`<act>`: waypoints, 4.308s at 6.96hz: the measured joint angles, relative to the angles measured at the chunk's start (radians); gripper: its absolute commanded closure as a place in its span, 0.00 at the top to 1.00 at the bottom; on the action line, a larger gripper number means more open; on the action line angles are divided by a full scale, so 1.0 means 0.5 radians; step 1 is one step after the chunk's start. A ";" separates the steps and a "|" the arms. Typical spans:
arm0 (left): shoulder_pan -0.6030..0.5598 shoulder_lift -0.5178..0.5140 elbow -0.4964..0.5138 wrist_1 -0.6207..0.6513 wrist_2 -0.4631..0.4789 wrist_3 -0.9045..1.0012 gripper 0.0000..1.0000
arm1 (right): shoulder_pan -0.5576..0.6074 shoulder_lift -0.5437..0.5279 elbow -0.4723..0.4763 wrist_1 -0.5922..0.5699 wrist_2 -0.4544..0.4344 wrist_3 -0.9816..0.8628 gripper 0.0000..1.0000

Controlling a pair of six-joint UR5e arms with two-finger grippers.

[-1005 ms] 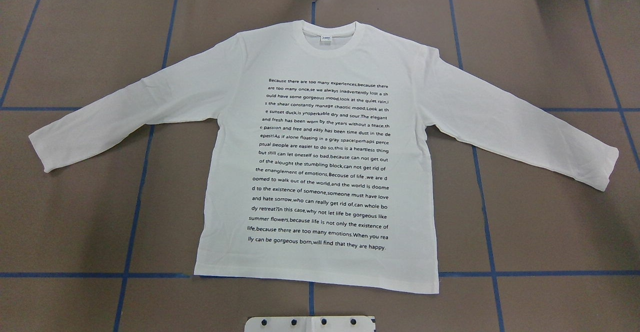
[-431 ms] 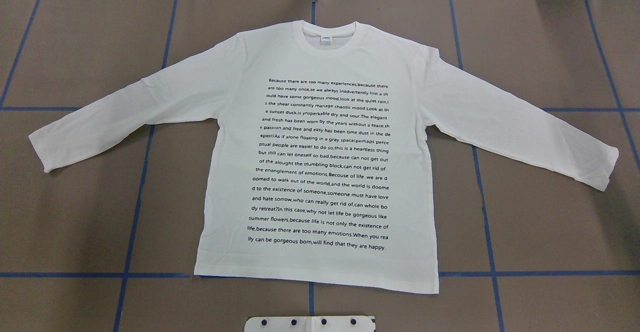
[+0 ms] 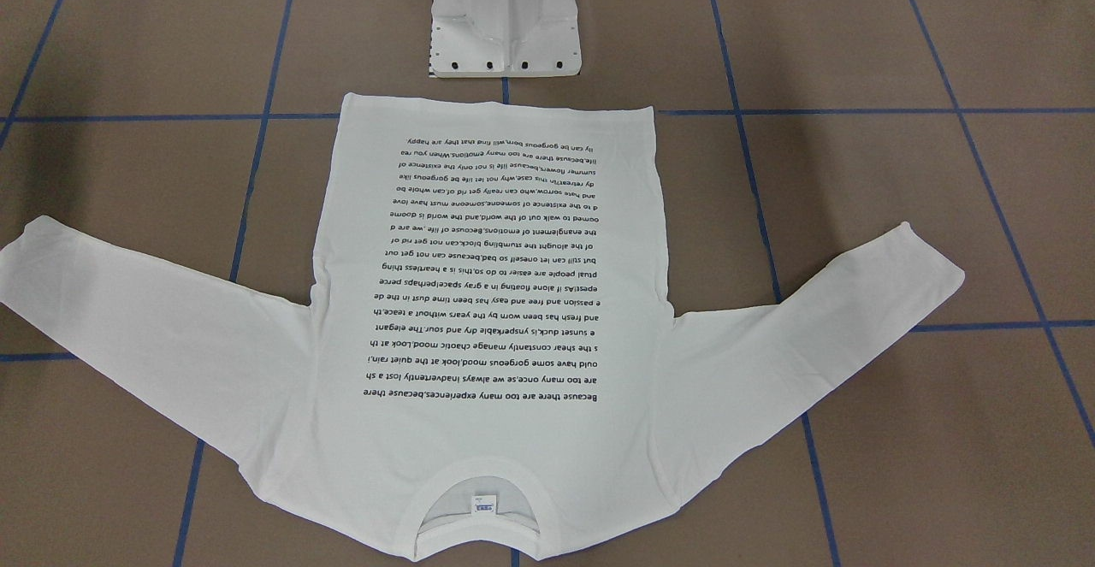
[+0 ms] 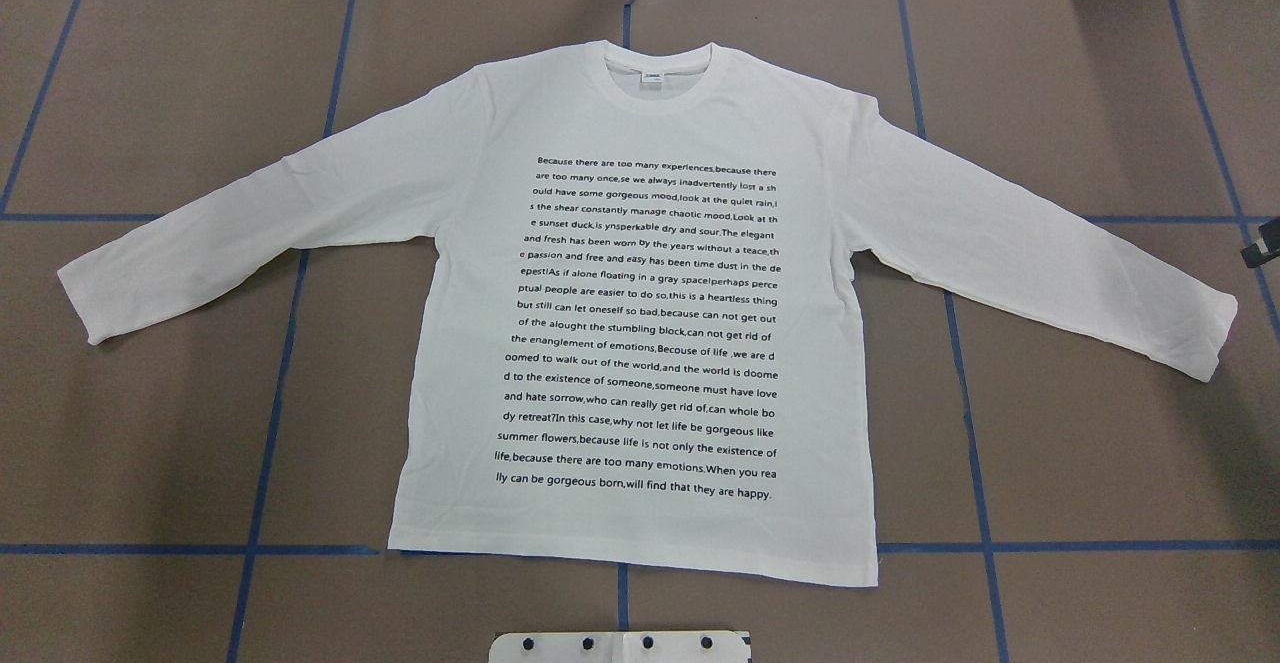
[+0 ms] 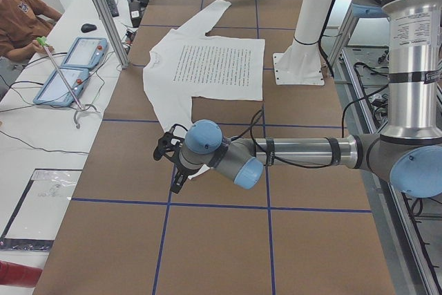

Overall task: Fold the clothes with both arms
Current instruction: 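Move the right gripper toward the sleeve farthest from the left arm, then grasp the sleeve with the right gripper and fold it across the shirt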

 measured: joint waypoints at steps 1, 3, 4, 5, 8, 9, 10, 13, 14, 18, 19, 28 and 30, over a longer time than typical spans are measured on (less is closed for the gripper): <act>0.000 0.000 0.001 -0.020 -0.002 0.001 1.00 | -0.054 0.008 -0.013 0.005 0.003 0.044 1.00; 0.001 -0.001 -0.004 -0.031 -0.004 0.000 1.00 | -0.118 0.038 -0.154 0.138 -0.016 0.070 0.98; 0.001 -0.001 -0.009 -0.032 -0.004 0.000 1.00 | -0.127 0.049 -0.273 0.284 -0.046 0.084 0.88; 0.001 -0.001 -0.012 -0.034 -0.004 0.000 1.00 | -0.131 0.059 -0.366 0.399 -0.070 0.144 0.85; 0.001 -0.003 -0.017 -0.036 -0.004 -0.003 1.00 | -0.157 0.091 -0.513 0.492 -0.080 0.296 0.79; 0.001 -0.004 -0.016 -0.036 -0.004 -0.003 1.00 | -0.165 0.100 -0.535 0.495 -0.081 0.302 0.79; 0.001 -0.004 -0.015 -0.036 -0.004 -0.003 1.00 | -0.170 0.105 -0.557 0.496 -0.081 0.305 0.79; 0.001 -0.004 -0.015 -0.037 -0.004 -0.003 1.00 | -0.191 0.126 -0.625 0.496 -0.081 0.307 0.54; 0.001 -0.004 -0.017 -0.039 -0.004 -0.003 1.00 | -0.197 0.142 -0.643 0.496 -0.081 0.309 0.40; 0.001 -0.004 -0.020 -0.050 -0.004 -0.004 1.00 | -0.200 0.176 -0.678 0.496 -0.066 0.314 0.00; 0.000 -0.004 -0.020 -0.050 -0.004 -0.005 1.00 | -0.196 0.177 -0.643 0.490 -0.036 0.315 0.00; 0.001 -0.003 -0.001 -0.045 -0.060 -0.006 1.00 | -0.786 1.111 -0.119 0.473 -0.384 2.644 0.00; 0.001 -0.001 0.003 -0.045 -0.061 -0.002 1.00 | -1.040 1.677 -0.471 0.483 -0.831 2.930 0.00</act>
